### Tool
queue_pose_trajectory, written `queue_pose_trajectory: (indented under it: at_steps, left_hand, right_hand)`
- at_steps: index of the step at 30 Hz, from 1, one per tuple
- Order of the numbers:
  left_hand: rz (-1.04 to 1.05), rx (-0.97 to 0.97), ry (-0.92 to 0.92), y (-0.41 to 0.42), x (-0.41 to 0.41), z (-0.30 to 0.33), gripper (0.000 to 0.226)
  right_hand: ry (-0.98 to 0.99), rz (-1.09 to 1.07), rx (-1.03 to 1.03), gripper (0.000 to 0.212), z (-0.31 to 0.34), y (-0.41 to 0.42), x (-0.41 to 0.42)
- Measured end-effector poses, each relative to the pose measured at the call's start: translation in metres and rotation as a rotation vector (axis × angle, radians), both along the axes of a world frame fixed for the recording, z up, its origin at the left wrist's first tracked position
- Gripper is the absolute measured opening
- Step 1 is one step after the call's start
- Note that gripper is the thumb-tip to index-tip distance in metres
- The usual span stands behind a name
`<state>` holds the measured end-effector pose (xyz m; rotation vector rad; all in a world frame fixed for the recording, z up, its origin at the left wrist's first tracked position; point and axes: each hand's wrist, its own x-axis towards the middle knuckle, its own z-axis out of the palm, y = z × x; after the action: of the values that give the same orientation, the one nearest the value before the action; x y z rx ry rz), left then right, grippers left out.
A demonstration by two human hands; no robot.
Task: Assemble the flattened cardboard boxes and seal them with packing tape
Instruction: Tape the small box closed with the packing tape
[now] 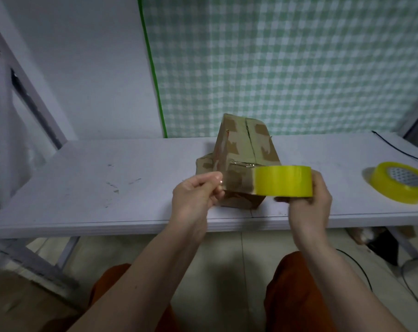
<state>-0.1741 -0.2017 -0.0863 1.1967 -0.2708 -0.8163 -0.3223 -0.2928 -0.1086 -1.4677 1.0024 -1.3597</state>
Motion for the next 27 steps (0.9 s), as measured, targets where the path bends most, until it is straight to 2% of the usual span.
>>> queue_pose_trajectory:
  at_steps: [2, 6, 10, 13, 18, 27]
  left_hand:
    - [0.029, 0.015, -0.049, -0.002, 0.004, 0.004, 0.007]
    - [0.057, 0.057, -0.137, -0.014, 0.003, 0.013, 0.010]
    - [0.160, 0.076, -0.291, -0.034, 0.002, 0.023, 0.013]
    - [0.198, 0.121, -0.351, -0.047, 0.001, 0.023, 0.014]
    - [0.226, 0.209, -0.344, -0.056, 0.008, 0.011, 0.016]
    - [0.163, 0.292, -0.283, -0.059, 0.020, -0.011, 0.014]
  right_hand:
    - [0.060, -0.084, 0.026, 0.046, -0.007, -0.019, -0.012]
    - [0.132, -0.108, 0.060, 0.049, -0.009, -0.033, -0.012]
    - [0.104, -0.108, -0.006, 0.050, 0.012, -0.041, -0.012]
    - [0.197, -0.144, -0.107, 0.053, 0.028, -0.056, -0.012]
    - [0.402, -0.112, -0.145, 0.057, 0.034, -0.070, -0.005]
    - [0.476, -0.114, -0.233, 0.060, 0.034, -0.075, 0.007]
